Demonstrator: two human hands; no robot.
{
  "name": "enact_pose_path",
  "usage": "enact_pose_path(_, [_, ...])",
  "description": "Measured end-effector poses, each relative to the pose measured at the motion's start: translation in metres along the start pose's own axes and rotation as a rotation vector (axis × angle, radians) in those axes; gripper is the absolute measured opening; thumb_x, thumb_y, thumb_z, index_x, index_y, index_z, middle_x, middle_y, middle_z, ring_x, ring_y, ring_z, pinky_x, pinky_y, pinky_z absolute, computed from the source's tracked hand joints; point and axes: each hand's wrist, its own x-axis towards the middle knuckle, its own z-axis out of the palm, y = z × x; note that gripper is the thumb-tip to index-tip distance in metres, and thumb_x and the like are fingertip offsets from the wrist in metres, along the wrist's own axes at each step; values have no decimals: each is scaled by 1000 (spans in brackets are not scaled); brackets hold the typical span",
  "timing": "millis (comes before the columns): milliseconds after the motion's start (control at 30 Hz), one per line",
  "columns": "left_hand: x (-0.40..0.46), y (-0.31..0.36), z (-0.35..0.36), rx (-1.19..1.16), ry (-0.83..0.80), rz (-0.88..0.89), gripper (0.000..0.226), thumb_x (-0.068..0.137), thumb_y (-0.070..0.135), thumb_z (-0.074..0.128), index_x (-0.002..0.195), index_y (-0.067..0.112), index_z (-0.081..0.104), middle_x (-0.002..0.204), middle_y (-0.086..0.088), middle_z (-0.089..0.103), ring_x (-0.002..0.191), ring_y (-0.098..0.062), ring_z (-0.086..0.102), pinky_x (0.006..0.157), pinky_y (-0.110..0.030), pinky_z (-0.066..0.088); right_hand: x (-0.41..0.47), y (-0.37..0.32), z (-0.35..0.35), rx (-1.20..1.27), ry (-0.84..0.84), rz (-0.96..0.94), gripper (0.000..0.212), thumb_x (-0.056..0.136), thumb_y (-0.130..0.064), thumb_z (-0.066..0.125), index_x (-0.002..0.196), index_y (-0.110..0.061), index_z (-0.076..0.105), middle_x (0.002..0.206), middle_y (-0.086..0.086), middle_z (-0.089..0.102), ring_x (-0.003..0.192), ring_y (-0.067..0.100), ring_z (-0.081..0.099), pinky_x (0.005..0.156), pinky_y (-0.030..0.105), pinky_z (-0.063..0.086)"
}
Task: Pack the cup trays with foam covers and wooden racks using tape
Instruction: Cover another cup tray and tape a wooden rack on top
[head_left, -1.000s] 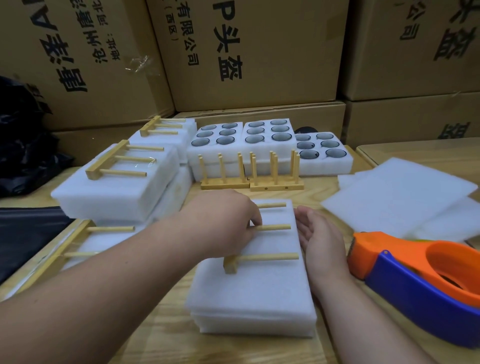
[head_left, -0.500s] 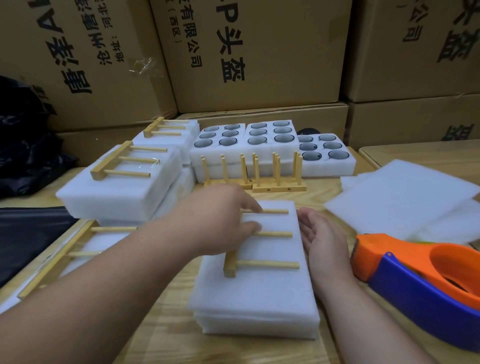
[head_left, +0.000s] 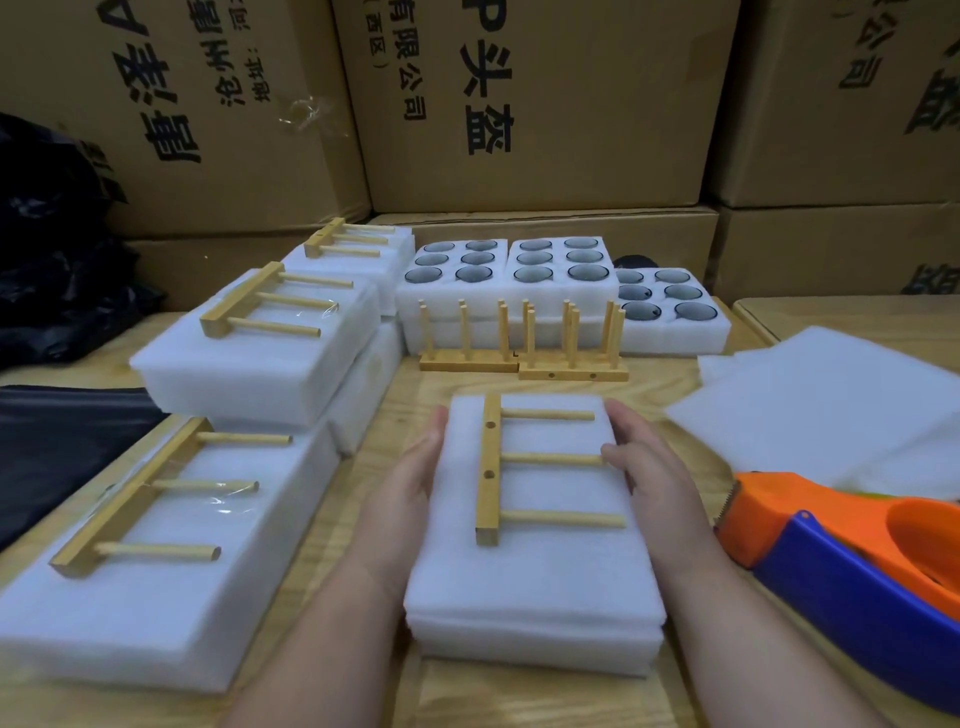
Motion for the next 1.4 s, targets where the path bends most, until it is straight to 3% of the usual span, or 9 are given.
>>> enact_pose_path(133, [-4, -4, 5, 25, -28, -33, 39, 106, 12, 34, 142, 20, 47, 97, 21, 75, 83, 8, 71, 59, -11, 54, 2, -2, -4, 36, -14, 9, 49, 94, 4, 36, 127, -23, 62, 108, -4, 77, 95, 12, 75, 63, 22, 58])
enact_pose_path(267, [-2, -7, 6, 12, -40, -76, 43, 105, 14, 34, 145, 19, 49, 120, 18, 68, 88, 9, 69, 62, -11, 54, 2, -5, -8, 102, -33, 39, 49, 95, 5, 33, 122, -26, 60, 98, -13, 78, 87, 6, 75, 60, 19, 57])
enact_pose_path(567, [-5, -10, 3, -147, -45, -52, 45, 105, 23, 36, 94, 16, 78, 98, 2, 79, 85, -8, 75, 59, -20, 58, -25, -17, 5, 155, 34, -12, 48, 104, -14, 39, 93, -31, 83, 97, -11, 79, 89, 0, 74, 63, 15, 56])
enact_pose_path(700, [-2, -10, 0, -115, -81, 8, 49, 105, 25, 37, 85, 19, 82, 93, 6, 79, 82, -4, 75, 57, -17, 56, -42, -18, 1, 117, 89, 127, 41, 103, -40, 45, 128, -16, 67, 112, -8, 76, 103, 7, 71, 78, 25, 56])
enact_pose_path(867, [-6, -11, 5, -85, -213, 30, 64, 107, 21, 32, 69, 27, 83, 83, 8, 78, 76, -3, 74, 55, -17, 56, -81, -51, -12, -305, 141, -188, 39, 85, -42, 63, 121, -28, 71, 122, -13, 72, 113, -1, 66, 97, 23, 47])
enact_pose_path(967, [-5, -12, 1, -33, -217, 64, 62, 104, 11, 31, 78, 32, 83, 87, 10, 78, 80, -1, 74, 59, -16, 56, -106, -88, -31, -708, 294, -404, 25, 84, -48, 62, 100, -35, 75, 98, -12, 76, 86, 2, 69, 72, 11, 53])
enact_pose_path(1133, [1, -15, -8, 38, -225, 17, 52, 101, 7, 31, 114, 31, 75, 124, 5, 72, 110, -10, 69, 77, -29, 58, -119, -119, -80, -1692, 337, 96, 55, 65, -83, 61, 83, -32, 56, 82, -13, 63, 75, 5, 61, 66, 31, 51])
enact_pose_path(1300, [2, -22, -12, 70, -205, -15, 44, 102, 14, 36, 117, 35, 71, 132, 8, 68, 122, -16, 64, 98, -43, 48, -113, -105, -91, -1945, 207, 155, 55, 67, -82, 63, 77, -28, 54, 73, -8, 59, 67, 4, 56, 52, 25, 35])
enact_pose_path(1400, [-1, -20, -11, 50, -216, 26, 37, 98, 17, 45, 128, 30, 63, 131, 6, 68, 117, -10, 66, 90, -33, 57, -115, -105, -98, -1847, 254, 75, 46, 72, -69, 72, 72, -27, 55, 67, -6, 59, 61, 6, 58, 50, 27, 37])
